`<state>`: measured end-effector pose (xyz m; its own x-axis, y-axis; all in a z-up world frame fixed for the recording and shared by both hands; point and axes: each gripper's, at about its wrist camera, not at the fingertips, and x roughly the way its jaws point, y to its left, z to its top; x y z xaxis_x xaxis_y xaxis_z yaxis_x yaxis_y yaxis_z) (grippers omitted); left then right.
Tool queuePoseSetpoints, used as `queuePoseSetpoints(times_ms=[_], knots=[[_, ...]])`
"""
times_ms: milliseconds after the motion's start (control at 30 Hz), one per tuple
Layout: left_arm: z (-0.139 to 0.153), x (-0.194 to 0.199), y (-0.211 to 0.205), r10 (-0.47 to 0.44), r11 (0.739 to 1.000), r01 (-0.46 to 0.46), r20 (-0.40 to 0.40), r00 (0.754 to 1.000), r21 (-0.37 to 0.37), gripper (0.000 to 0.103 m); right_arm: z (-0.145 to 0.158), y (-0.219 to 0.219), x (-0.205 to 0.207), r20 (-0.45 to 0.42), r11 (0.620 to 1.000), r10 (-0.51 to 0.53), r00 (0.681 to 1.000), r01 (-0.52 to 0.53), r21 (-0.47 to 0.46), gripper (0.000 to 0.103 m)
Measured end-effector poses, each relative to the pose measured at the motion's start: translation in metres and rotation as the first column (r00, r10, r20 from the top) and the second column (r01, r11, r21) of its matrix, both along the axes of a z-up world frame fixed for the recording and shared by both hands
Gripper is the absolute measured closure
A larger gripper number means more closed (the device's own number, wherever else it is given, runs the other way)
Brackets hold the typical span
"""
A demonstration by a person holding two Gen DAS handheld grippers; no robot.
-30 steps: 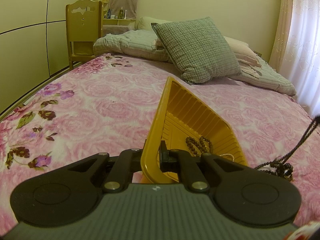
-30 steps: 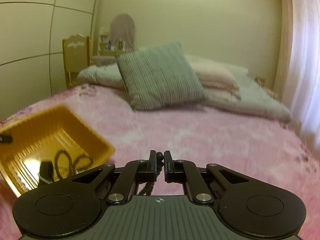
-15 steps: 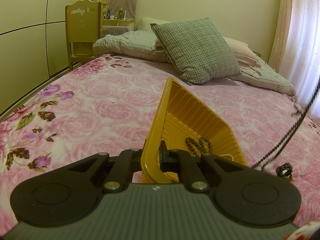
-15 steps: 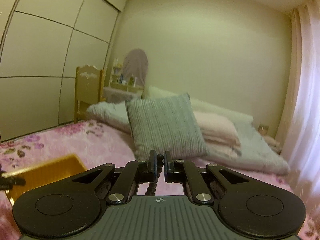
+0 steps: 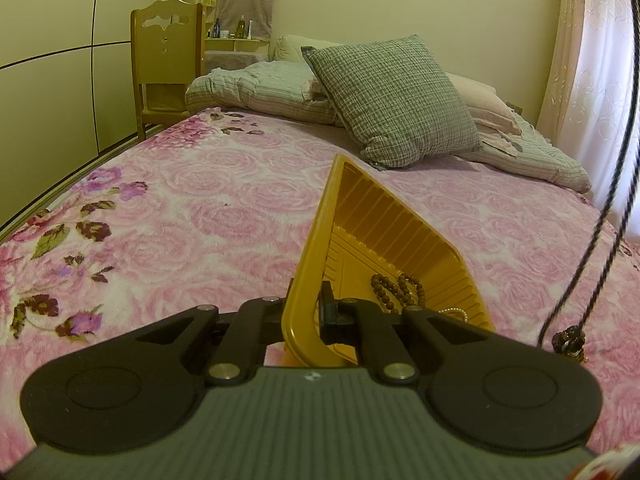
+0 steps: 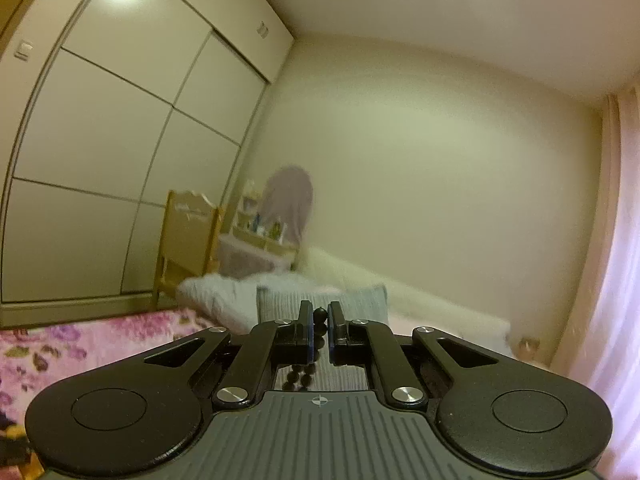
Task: Organize jewelry
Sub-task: 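Lift the bead necklace high and carry it over the tray, then lower the necklace into the tray and open the right tool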
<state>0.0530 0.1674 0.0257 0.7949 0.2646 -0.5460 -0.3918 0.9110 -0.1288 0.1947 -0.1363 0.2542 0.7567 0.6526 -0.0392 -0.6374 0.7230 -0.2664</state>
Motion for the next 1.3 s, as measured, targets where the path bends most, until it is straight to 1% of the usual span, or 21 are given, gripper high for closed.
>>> queuePoseSetpoints(times_ms=[133, 300, 433, 533, 633, 833, 1000, 1167, 1300], knots=[[0.000, 0.000, 0.000, -0.001, 1.000, 0.001, 0.000, 1.000, -0.001, 0.097, 0.022, 0.012, 0.000, 0.040, 0.999, 0.029, 0.999, -0.030, 0.031, 0.096], [0.001, 0.001, 0.000, -0.001, 1.000, 0.001, 0.001, 1.000, -0.007, 0.097, 0.041, 0.028, -0.004, 0.082, 0.995, 0.073, 0.994, -0.078, 0.059, 0.096], [0.001, 0.000, -0.001, -0.003, 1.000, 0.003, 0.002, 1.000, -0.009, 0.097, 0.048, 0.043, -0.007, 0.089, 0.990, 0.114, 0.989, -0.121, 0.074, 0.096], [0.001, 0.000, -0.001, -0.003, 1.000, 0.003, 0.002, 1.000, -0.012, 0.097, 0.045, 0.056, -0.006, 0.075, 0.987, 0.139, 0.988, -0.144, 0.072, 0.096], [0.001, 0.000, -0.001, -0.004, 1.000, 0.004, 0.003, 1.000, -0.011, 0.097, 0.033, 0.072, 0.000, 0.026, 0.984, 0.171, 0.985, -0.172, 0.045, 0.096], [-0.002, -0.001, 0.000, -0.003, 1.000, 0.003, 0.004, 1.000, -0.013, 0.097, -0.009, 0.096, 0.010, -0.113, 0.976, 0.211, 0.971, -0.215, -0.031, 0.096], [-0.002, -0.001, 0.000, -0.002, 1.000, 0.002, 0.001, 1.000, -0.013, 0.097, -0.047, 0.108, 0.018, -0.250, 0.965, 0.234, 0.940, -0.256, -0.062, 0.096], [-0.002, 0.000, 0.001, -0.003, 1.000, 0.003, 0.001, 1.000, -0.014, 0.097, -0.082, 0.126, 0.019, -0.346, 0.947, 0.239, 0.907, -0.297, -0.124, 0.096], [-0.002, -0.001, 0.002, -0.003, 1.000, 0.003, 0.001, 1.000, -0.013, 0.097, -0.109, 0.131, 0.024, -0.421, 0.941, 0.224, 0.879, -0.307, -0.142, 0.096]])
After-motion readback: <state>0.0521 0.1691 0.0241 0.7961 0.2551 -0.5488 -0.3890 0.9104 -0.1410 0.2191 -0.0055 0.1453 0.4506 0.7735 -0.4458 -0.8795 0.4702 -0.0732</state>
